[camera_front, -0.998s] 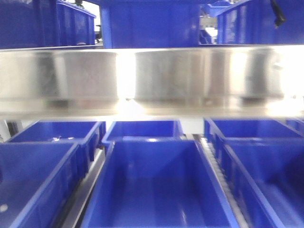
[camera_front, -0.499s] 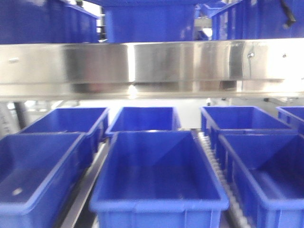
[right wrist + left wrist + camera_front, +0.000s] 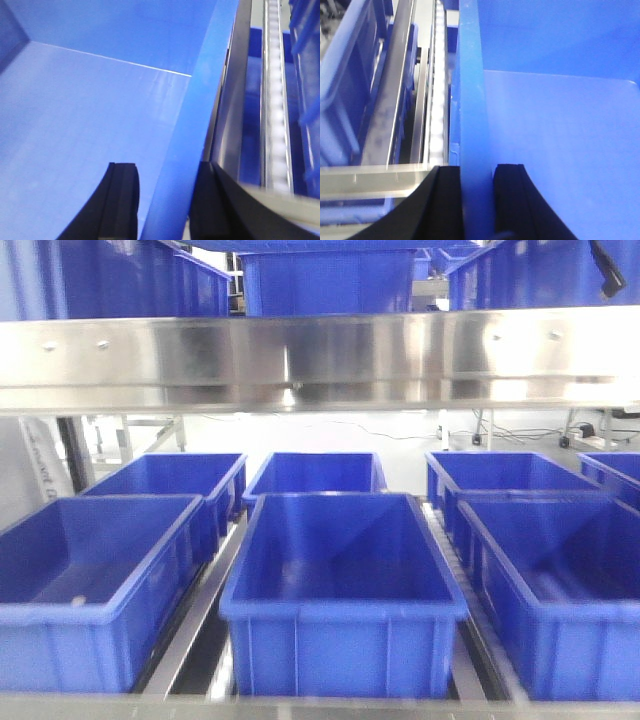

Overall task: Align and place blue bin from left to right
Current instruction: 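Hold the blue bin in both grippers while the base backs away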

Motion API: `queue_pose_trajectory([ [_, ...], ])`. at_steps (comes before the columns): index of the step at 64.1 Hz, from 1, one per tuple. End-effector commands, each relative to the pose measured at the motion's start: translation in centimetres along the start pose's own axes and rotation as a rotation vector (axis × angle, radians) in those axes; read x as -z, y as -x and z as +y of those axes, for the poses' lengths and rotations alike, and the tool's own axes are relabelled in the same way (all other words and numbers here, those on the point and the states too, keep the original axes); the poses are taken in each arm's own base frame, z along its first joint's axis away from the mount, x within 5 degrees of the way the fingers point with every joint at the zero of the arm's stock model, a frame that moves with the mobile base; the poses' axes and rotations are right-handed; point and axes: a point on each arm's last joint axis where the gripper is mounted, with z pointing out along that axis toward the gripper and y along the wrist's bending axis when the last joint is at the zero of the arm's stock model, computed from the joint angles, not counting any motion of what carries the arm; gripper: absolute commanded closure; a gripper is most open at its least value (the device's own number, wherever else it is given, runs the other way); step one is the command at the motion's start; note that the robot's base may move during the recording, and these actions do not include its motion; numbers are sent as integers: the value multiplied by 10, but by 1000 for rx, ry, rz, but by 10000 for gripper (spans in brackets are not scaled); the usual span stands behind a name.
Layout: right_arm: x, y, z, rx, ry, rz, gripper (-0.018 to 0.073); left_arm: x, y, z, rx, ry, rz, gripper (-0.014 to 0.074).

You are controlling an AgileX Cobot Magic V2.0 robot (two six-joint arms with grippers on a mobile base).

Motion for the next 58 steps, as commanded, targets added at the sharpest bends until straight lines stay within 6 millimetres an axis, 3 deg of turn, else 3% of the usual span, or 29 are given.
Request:
queue_pose_trajectory([
  [1,15,12,6,-12,37,-132,628,15,9,-12,12,-97,-105,613],
  [58,15,12,6,-12,37,-132,628,15,9,-12,12,-97,-105,613],
])
